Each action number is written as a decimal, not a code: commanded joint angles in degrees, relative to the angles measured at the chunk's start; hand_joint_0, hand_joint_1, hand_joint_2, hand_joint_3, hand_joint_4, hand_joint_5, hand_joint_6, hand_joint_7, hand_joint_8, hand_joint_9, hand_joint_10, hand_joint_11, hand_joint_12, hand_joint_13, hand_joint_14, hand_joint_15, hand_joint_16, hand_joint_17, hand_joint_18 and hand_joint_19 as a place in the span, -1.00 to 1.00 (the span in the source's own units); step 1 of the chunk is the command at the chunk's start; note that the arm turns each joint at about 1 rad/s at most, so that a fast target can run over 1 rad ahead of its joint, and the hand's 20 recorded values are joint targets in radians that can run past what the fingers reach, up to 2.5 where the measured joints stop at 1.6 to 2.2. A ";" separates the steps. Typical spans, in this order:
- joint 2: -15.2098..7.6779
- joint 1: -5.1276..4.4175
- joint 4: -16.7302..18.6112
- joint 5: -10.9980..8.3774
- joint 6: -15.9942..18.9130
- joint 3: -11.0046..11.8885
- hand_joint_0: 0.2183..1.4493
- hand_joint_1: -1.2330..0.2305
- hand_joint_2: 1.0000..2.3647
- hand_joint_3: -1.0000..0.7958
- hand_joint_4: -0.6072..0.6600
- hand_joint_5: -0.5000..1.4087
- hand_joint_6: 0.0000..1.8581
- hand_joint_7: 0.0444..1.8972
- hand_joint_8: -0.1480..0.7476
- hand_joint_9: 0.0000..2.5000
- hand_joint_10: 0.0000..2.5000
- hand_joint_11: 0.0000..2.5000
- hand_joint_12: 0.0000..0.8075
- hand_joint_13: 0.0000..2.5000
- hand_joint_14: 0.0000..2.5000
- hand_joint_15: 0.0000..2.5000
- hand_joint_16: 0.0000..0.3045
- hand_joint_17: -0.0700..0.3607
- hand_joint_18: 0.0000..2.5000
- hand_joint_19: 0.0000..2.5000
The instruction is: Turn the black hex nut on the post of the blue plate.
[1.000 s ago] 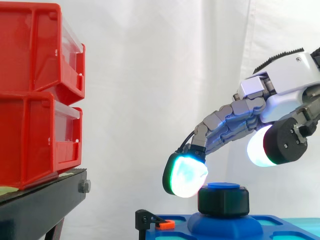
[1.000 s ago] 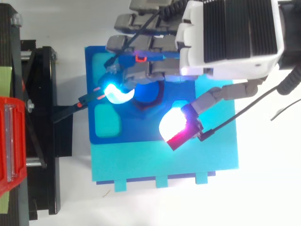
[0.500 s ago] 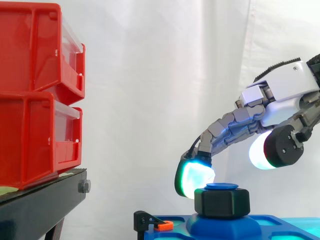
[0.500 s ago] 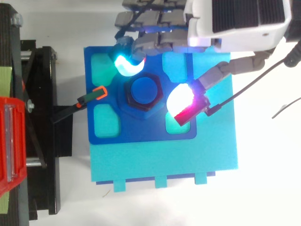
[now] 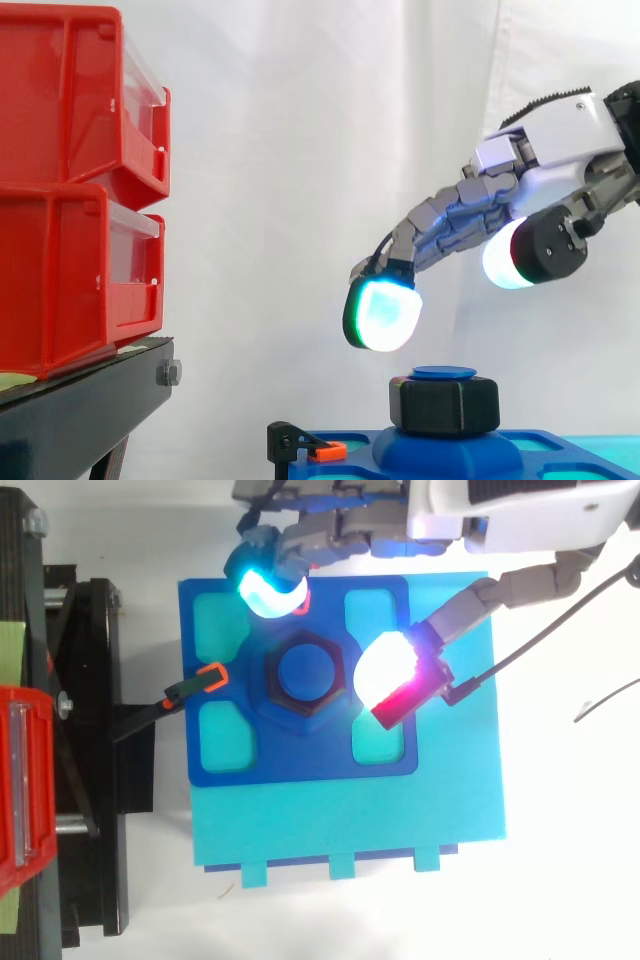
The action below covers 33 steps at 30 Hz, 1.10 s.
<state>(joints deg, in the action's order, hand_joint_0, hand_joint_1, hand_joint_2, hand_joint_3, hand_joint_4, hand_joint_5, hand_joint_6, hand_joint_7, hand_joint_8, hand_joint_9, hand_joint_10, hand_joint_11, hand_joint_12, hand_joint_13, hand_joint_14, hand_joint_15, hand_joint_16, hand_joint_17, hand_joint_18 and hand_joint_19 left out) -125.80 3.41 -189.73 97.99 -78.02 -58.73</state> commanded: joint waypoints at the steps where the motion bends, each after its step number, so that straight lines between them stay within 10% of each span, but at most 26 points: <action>1: 0.03 -0.33 0.15 0.01 0.06 0.72 -0.57 0.17 -1.00 -0.44 0.17 -0.71 -0.46 -0.30 -0.24 -0.87 -1.00 -1.00 -0.16 -0.84 -1.00 -1.00 -0.61 -0.05 -1.00 -0.92; 20: -0.06 -5.70 1.64 -4.56 1.38 0.64 -0.62 0.33 -1.00 -0.44 0.19 -0.71 -0.46 -0.29 -0.21 -0.87 -1.00 -1.00 -0.12 -0.86 -1.00 -1.00 -0.58 -0.01 -1.00 -0.95; 33: -0.06 -6.66 2.87 -5.00 3.49 -1.82 -0.66 0.43 -1.00 -0.44 0.21 -0.71 -0.46 -0.29 -0.18 -0.87 -1.00 -1.00 -0.07 -0.89 -1.00 -1.00 -0.56 0.03 -1.00 -0.97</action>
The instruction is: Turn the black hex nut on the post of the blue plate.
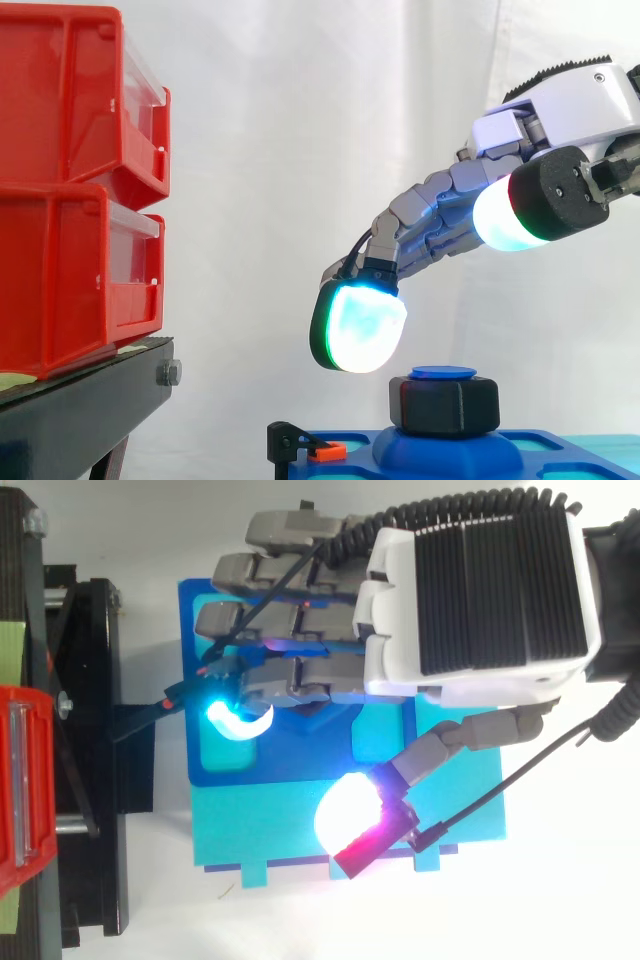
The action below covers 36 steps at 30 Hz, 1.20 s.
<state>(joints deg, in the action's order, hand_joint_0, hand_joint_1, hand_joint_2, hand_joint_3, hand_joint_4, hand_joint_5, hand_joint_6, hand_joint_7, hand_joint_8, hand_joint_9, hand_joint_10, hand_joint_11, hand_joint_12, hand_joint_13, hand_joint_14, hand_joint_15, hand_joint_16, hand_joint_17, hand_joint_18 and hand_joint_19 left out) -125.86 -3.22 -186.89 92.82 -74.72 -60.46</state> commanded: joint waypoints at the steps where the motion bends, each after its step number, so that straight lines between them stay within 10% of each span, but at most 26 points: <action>1: 0.00 -0.04 0.03 0.17 0.19 -0.18 -0.66 0.43 -1.00 -0.44 0.21 -0.71 -0.46 -0.29 -0.18 -0.87 -1.00 -1.00 -0.08 -0.89 -1.00 -1.00 -0.56 0.03 -1.00 -0.96; 36: 0.00 2.34 0.29 2.37 -1.04 -1.50 -0.62 0.40 -1.00 -0.44 0.20 -0.71 -0.46 -0.28 -0.21 -0.87 -1.00 -1.00 -0.10 -0.89 -1.00 -1.00 -0.59 -0.02 -1.00 -0.96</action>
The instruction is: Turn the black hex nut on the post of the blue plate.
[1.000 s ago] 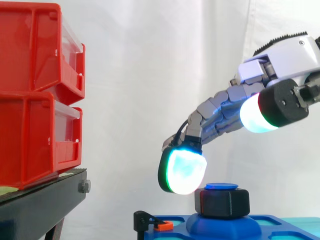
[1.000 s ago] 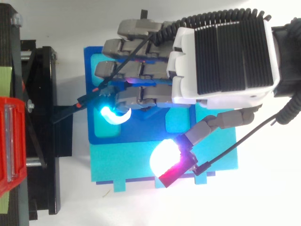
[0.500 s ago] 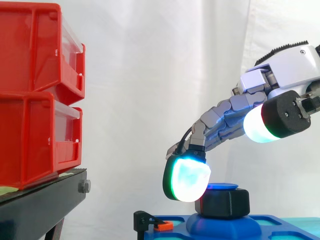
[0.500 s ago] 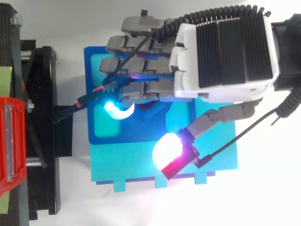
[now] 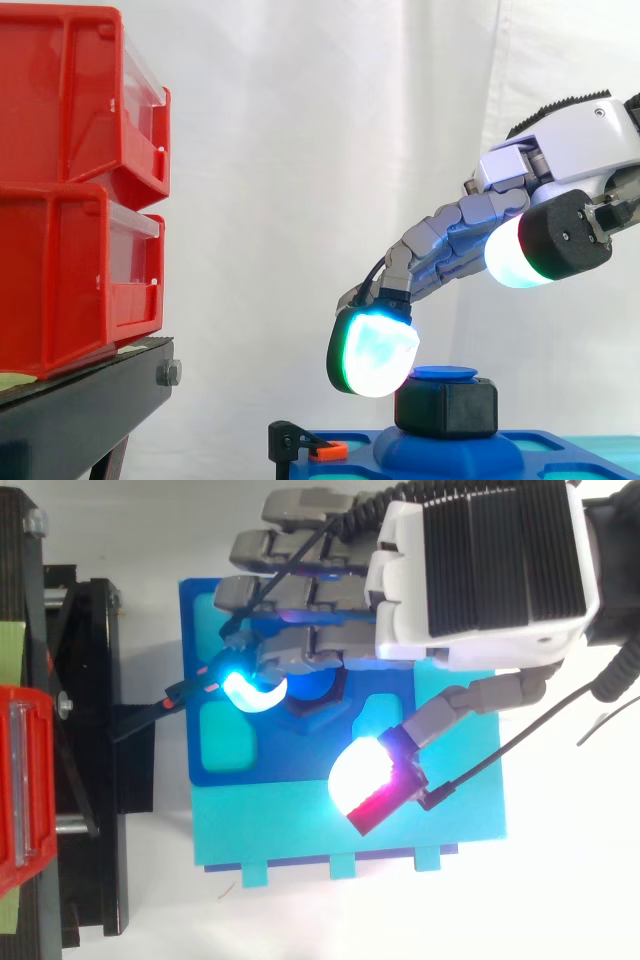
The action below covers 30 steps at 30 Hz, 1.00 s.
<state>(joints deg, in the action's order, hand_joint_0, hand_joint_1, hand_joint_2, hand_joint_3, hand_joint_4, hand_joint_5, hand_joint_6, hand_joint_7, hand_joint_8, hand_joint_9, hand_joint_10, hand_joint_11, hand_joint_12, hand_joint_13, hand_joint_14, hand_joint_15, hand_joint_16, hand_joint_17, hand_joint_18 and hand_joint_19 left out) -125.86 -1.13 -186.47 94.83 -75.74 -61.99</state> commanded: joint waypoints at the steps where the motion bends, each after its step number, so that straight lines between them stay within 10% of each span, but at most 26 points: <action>1: 0.00 0.43 -0.12 0.61 -0.02 0.02 -0.62 0.40 -1.00 -0.44 0.20 -0.71 -0.46 -0.28 -0.21 -0.87 -1.00 -1.00 -0.10 -0.89 -1.00 -1.00 -0.59 -0.02 -1.00 -0.97; 30: 0.00 5.35 -0.82 6.24 -1.78 0.02 -0.65 0.35 -1.00 -0.44 0.21 -0.70 -0.46 -0.29 -0.19 -0.87 -1.00 -1.00 -0.08 -0.89 -1.00 -1.00 -0.58 0.00 -1.00 -0.96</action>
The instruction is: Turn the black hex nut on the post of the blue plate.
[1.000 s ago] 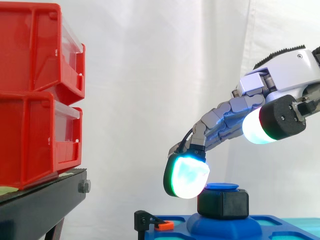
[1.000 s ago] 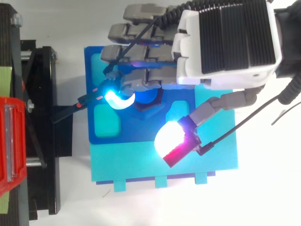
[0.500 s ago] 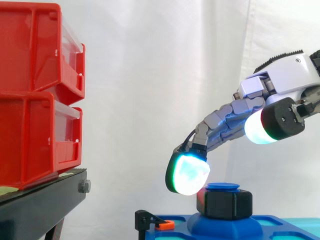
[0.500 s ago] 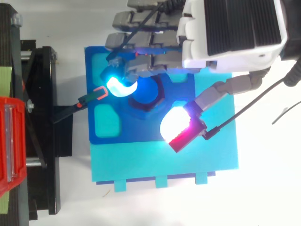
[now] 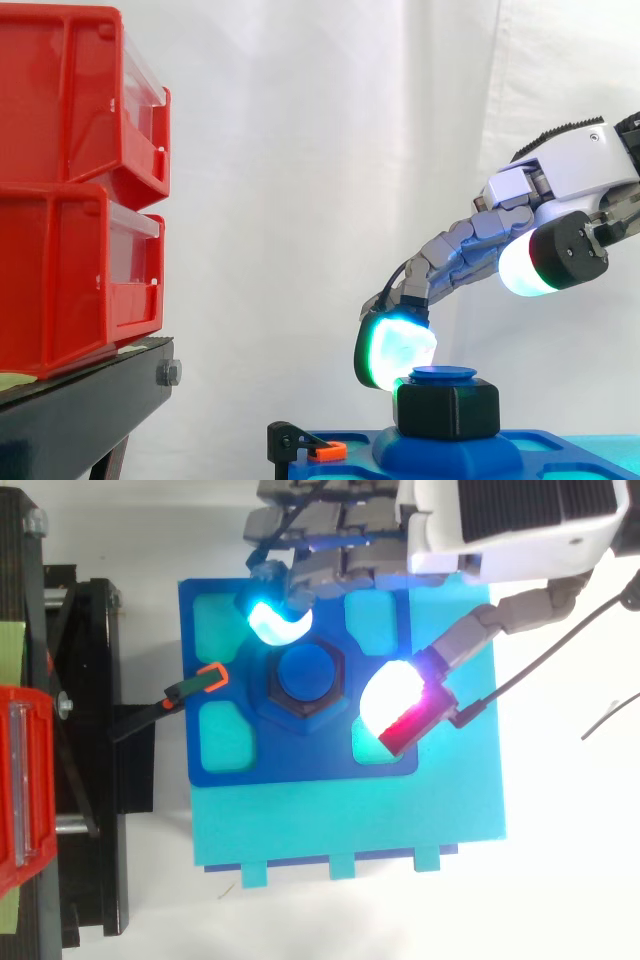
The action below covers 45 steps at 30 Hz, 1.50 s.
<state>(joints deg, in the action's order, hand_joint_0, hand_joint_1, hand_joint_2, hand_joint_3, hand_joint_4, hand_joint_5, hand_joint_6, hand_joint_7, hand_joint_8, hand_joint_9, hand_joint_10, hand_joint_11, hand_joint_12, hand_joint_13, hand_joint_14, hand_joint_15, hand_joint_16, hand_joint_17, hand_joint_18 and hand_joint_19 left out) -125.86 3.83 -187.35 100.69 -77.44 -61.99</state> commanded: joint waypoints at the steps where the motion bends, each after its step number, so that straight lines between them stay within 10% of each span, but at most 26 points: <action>1: 0.01 0.56 0.14 0.82 0.01 0.02 -0.66 0.33 -1.00 -0.44 0.21 -0.70 -0.46 -0.28 -0.19 -0.87 -1.00 -1.00 -0.08 -0.89 -1.00 -1.00 -0.57 0.01 -1.00 -0.97; 12: 0.01 0.56 -0.12 1.44 0.36 3.10 -0.73 -0.06 -1.00 -0.44 0.19 -0.72 -0.46 -0.26 -0.18 -0.91 -1.00 -1.00 -0.05 -0.91 -1.00 -1.00 -0.55 0.04 -1.00 -0.95; 25: -0.87 -1.63 2.78 -0.32 0.71 3.10 -0.68 -0.29 -1.00 -0.44 0.15 -0.74 -0.46 -0.22 -0.25 -0.96 -1.00 -1.00 -0.09 -0.92 -1.00 -1.00 -0.58 -0.01 -1.00 -0.95; 45: -3.16 -4.18 3.75 -1.81 3.00 3.63 -0.63 -0.27 -1.00 -0.44 0.16 -0.74 -0.46 -0.21 -0.25 -0.96 -1.00 -1.00 -0.11 -0.90 -1.00 -0.99 -0.60 -0.04 -1.00 -0.95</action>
<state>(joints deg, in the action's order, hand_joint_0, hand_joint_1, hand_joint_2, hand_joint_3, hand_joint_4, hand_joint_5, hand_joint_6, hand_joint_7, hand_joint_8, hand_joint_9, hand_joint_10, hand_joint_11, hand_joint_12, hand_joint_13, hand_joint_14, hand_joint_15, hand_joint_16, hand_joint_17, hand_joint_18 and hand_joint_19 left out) -129.01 -0.24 -183.63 99.20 -74.41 -58.34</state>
